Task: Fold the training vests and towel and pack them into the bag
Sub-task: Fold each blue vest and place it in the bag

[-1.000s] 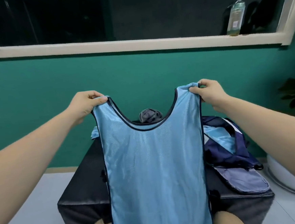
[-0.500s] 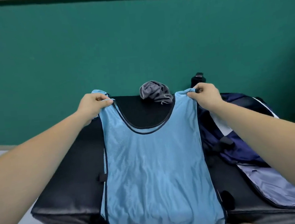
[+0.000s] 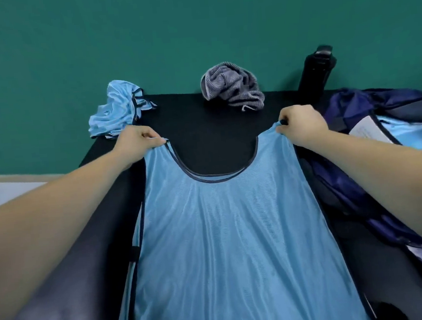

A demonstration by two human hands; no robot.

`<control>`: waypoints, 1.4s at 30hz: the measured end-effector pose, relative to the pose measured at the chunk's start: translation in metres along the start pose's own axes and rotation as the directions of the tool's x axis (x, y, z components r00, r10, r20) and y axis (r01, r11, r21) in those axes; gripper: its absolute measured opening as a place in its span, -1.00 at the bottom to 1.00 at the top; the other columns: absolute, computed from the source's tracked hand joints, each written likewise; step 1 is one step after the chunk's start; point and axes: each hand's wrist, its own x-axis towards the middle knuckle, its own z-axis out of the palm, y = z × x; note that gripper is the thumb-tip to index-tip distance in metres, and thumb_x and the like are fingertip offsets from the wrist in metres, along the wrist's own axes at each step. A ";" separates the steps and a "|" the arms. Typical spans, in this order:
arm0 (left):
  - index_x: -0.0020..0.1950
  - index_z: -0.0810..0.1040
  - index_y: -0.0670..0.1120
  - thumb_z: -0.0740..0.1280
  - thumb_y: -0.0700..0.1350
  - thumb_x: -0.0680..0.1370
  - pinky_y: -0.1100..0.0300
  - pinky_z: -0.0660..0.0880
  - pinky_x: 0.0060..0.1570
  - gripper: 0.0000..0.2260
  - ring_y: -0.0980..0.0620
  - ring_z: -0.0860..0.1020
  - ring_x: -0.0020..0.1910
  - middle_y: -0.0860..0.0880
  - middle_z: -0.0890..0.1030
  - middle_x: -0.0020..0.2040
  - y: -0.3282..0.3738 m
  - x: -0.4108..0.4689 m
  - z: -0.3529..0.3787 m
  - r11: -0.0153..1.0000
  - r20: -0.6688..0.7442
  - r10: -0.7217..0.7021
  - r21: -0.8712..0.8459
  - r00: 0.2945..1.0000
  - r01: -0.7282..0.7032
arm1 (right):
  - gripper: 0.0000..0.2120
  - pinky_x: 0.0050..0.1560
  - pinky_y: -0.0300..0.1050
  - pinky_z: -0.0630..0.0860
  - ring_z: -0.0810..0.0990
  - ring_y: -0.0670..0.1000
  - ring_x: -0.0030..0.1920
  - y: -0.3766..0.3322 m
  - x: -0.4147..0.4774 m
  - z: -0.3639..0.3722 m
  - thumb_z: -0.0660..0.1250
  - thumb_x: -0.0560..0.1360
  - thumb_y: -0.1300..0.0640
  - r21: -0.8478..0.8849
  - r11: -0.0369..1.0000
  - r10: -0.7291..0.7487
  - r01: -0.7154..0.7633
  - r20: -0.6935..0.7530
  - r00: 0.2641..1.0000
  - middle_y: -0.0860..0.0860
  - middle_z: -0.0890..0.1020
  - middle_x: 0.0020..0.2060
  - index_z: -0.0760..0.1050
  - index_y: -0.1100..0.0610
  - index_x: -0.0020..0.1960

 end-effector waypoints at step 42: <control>-0.14 0.57 0.13 0.45 -0.01 0.49 0.04 0.44 0.10 -0.92 0.06 0.39 0.01 0.15 0.46 -0.04 0.045 -0.026 0.028 0.524 0.427 0.417 0.608 0.802 -0.597 | -0.86 0.10 0.04 0.37 0.36 0.07 -0.04 -0.027 -0.048 0.049 0.26 0.68 0.12 -0.219 0.796 -0.539 0.563 0.164 0.826 -0.03 0.37 -0.04 0.34 -0.01 -0.03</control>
